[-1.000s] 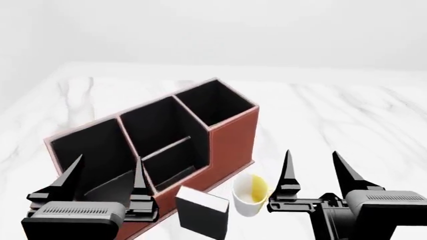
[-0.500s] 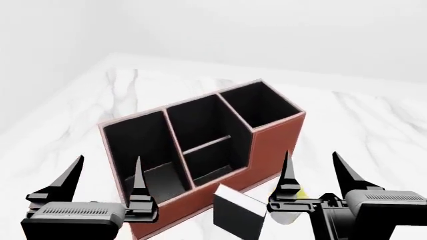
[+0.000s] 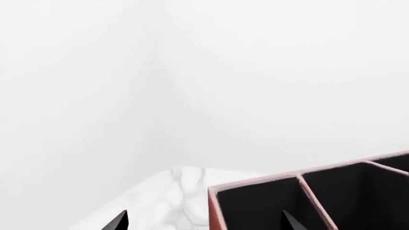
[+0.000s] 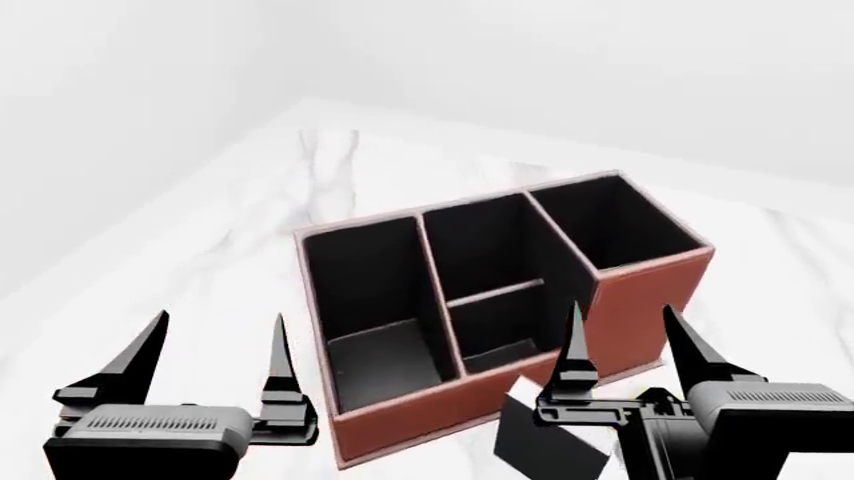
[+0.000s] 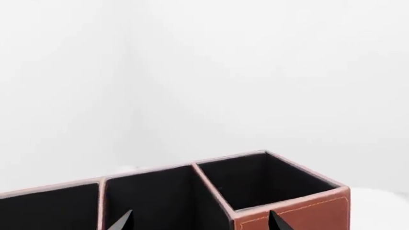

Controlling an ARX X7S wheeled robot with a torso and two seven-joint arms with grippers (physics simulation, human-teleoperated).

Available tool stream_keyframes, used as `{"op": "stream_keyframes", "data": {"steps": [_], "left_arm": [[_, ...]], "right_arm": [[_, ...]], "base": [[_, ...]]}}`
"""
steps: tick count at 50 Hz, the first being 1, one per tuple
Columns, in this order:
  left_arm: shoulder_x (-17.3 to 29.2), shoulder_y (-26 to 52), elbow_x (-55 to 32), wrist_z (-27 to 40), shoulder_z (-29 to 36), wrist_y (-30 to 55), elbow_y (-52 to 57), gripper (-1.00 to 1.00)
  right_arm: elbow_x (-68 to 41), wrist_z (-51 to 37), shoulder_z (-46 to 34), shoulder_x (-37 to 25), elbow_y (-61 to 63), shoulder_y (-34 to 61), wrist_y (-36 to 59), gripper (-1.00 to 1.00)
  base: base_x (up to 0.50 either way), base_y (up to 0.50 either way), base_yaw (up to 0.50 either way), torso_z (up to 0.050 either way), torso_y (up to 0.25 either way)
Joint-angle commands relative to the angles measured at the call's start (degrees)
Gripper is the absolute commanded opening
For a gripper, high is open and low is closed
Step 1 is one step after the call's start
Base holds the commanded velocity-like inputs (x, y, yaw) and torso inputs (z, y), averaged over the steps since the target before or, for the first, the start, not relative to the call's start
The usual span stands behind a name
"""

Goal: Pick up the book and place it in the right compartment of the caddy.

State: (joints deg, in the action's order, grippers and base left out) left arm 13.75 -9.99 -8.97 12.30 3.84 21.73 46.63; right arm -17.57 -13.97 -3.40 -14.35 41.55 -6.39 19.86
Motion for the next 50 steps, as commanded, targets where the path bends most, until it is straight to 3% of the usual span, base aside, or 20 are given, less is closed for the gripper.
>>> {"op": "stream_keyframes", "data": {"steps": [1, 40, 50], "left_arm": [[0.6, -0.1, -0.3, 0.6, 0.4, -0.2, 0.0, 1.0], [2.2, 0.2, -1.5, 2.2, 1.5, -0.4, -0.1, 1.0], [2.5, 0.1, -1.6, 2.6, 1.8, -0.6, -0.2, 1.0]], "right_arm": [[-0.2, -0.6, -0.4, -0.5, 0.0, -0.1, -0.3, 1.0], [-0.5, -2.2, -1.8, -2.0, -0.1, -0.1, -1.4, 1.0], [-1.8, -1.7, -2.4, -2.6, -0.2, 0.1, -0.7, 1.0]], "base": [[0.0, 0.0, 0.5, 0.0, 0.0], [0.0, 0.0, 0.5, 0.0, 0.0], [-0.02, 0.03, 0.0, 0.0, 0.0]]}}
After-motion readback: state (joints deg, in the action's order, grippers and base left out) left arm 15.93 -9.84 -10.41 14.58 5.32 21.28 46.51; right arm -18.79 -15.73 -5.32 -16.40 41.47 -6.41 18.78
